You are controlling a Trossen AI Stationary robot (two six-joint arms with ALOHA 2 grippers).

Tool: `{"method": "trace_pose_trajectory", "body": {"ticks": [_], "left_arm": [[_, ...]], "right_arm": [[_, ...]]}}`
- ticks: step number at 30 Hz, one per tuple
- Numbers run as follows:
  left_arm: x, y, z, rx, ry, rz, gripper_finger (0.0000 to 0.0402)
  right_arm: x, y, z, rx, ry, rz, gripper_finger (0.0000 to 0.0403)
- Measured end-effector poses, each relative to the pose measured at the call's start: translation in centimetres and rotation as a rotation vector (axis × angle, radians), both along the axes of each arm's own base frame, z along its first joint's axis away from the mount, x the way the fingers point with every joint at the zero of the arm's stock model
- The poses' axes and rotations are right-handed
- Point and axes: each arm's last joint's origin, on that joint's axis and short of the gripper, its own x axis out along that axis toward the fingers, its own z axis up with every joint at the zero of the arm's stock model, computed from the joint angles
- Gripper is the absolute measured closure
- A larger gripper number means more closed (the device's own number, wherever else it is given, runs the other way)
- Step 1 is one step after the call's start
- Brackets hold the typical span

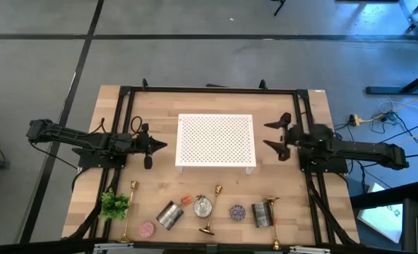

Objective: Pick & Place candle stick holders
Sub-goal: Put the middle big silver scented candle on the shelf

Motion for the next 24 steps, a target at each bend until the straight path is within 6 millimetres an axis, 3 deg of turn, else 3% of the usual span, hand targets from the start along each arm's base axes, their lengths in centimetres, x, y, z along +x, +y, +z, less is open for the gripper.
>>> {"method": "trace_pose_trajectory", "body": {"ticks": [5,10,17,24], "left_arm": [[0.0,0.0,0.0,0.0,0.0,0.0,0.04],[0.0,0.0,0.0,0.0,0.0,0.0,0.04],[0.0,0.0,0.0,0.0,-0.001,0.0,0.04],[0.0,0.0,0.0,0.0,0.0,0.0,0.04]], "right_arm": [[-1.4,0.6,3.3,-0.07,-0.365,0.128,0.0075],[-3.0,0.9,5.0,-0.175,-0.597,0.121,0.0075],[-3.5,1.6,5.2,-0.327,-0.637,0.291,0.0075],[-3.8,1.9,5.6,-0.287,-0.666,0.374,0.0075]]}}
